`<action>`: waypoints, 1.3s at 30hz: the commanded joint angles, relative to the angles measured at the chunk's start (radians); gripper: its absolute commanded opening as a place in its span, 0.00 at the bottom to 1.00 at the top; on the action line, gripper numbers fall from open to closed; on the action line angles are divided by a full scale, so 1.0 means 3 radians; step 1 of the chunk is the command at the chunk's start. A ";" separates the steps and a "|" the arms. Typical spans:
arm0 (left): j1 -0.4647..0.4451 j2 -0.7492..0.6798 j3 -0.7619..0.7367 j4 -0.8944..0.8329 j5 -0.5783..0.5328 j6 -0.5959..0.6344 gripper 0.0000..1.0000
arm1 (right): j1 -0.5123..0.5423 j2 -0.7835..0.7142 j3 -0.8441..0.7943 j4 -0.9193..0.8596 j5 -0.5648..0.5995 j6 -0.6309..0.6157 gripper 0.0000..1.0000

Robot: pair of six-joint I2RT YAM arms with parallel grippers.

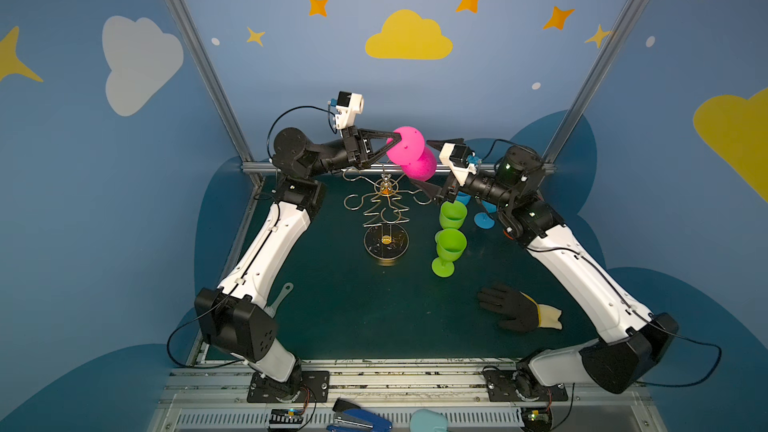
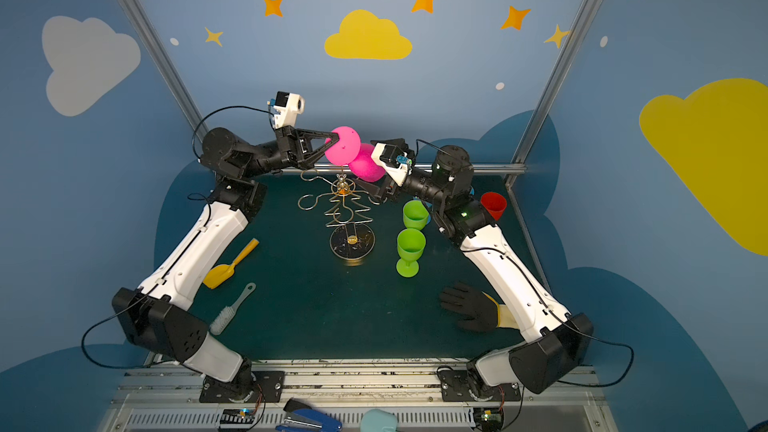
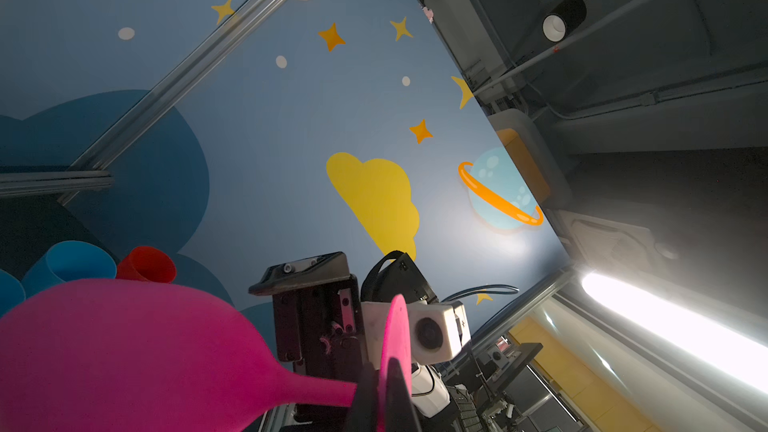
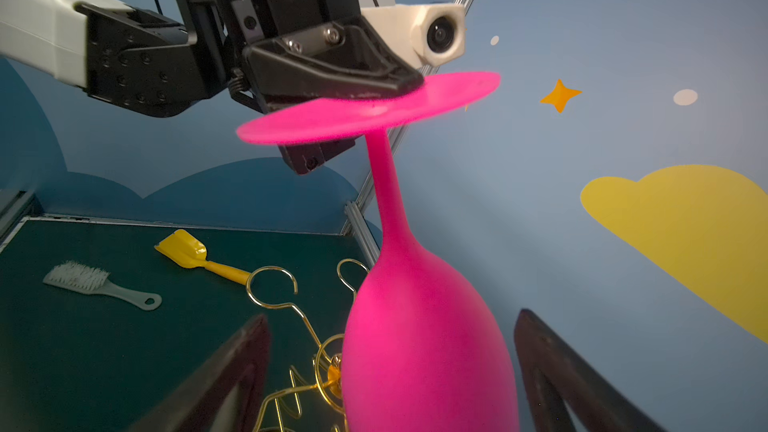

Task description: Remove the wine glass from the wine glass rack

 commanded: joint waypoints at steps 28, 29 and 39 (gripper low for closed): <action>-0.0025 -0.0126 -0.0191 0.0542 -0.0030 -0.0307 0.03 | 0.0094 0.0280 0.0218 0.0042 0.0344 0.0210 0.53; -0.0020 -0.0117 -0.0185 0.0515 -0.0033 -0.0276 0.07 | 0.0098 0.0243 0.0191 0.0031 0.0380 0.0217 0.51; 0.0041 -0.0293 -0.0311 -0.0147 -0.0198 0.0642 0.72 | 0.0129 -0.0307 -0.0003 -0.0695 0.0930 0.0556 0.32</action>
